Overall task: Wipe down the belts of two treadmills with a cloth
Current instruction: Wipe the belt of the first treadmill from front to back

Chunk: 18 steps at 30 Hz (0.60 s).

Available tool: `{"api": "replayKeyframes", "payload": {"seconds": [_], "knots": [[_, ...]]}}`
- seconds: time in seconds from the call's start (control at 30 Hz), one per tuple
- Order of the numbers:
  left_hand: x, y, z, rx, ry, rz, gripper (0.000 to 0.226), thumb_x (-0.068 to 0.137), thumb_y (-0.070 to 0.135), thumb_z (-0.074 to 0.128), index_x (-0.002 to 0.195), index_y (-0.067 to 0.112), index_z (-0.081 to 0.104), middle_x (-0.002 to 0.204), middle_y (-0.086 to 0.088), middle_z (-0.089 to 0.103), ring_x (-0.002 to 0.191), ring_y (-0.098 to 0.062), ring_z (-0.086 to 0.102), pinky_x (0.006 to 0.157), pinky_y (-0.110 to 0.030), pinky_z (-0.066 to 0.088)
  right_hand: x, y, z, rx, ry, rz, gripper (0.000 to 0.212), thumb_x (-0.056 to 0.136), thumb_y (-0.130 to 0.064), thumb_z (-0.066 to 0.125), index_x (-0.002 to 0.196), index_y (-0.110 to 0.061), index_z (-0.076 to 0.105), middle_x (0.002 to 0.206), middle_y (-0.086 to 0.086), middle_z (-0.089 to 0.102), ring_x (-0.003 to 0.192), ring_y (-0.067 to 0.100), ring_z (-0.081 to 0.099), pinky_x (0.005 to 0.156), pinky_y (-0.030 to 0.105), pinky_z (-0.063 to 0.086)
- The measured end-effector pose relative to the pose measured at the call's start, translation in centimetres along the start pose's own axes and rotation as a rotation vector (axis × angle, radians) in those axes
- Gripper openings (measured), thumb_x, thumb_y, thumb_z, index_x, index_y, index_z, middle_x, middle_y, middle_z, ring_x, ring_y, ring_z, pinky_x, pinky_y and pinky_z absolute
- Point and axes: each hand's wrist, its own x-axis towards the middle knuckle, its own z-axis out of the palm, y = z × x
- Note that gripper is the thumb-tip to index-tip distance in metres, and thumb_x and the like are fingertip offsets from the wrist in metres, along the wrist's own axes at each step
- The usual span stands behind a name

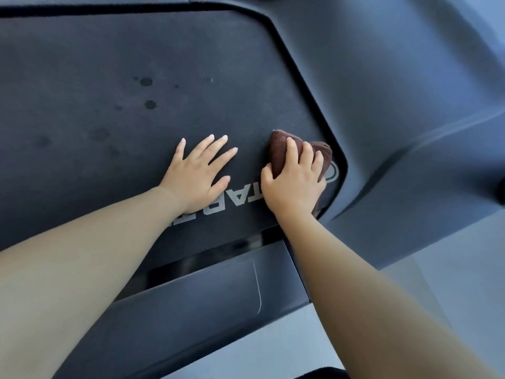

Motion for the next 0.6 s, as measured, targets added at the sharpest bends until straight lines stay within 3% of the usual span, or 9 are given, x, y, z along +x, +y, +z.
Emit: {"api": "replayKeyframes", "payload": {"seconds": [0.1,0.27,0.6], "knots": [[-0.1,1.4,0.1,-0.033,0.001,-0.072,0.061,0.096,0.049,0.025,0.151,0.029,0.009,0.16,0.004,-0.001,0.146,-0.019,-0.004,0.113,-0.057,0.002,-1.2,0.6,0.0,-0.022,-0.036,-0.016,0.067,0.09,-0.046,0.048,0.151,-0.03,0.022,0.16,-0.001,0.016,0.148,0.027,0.004,0.109,0.054,0.022],[1.0,1.3,0.4,0.0,-0.016,-0.045,0.065,0.093,0.055,0.022,0.15,0.033,0.002,0.159,0.004,-0.008,0.146,-0.02,-0.01,0.112,-0.06,-0.001,0.3,0.1,0.6,-0.053,-0.05,0.008,0.076,0.087,-0.063,0.046,0.151,-0.033,0.018,0.161,0.001,0.01,0.148,0.03,-0.001,0.111,0.058,0.016],[3.2,0.2,0.4,-0.003,0.03,0.059,0.064,0.09,0.058,0.025,0.149,0.038,0.007,0.159,0.002,-0.002,0.146,-0.019,-0.006,0.112,-0.059,-0.001,2.9,-0.1,0.3,-0.033,-0.001,0.012,0.058,0.09,-0.051,0.049,0.143,-0.036,0.032,0.156,-0.004,0.022,0.145,0.027,0.008,0.11,0.055,0.023]]}}
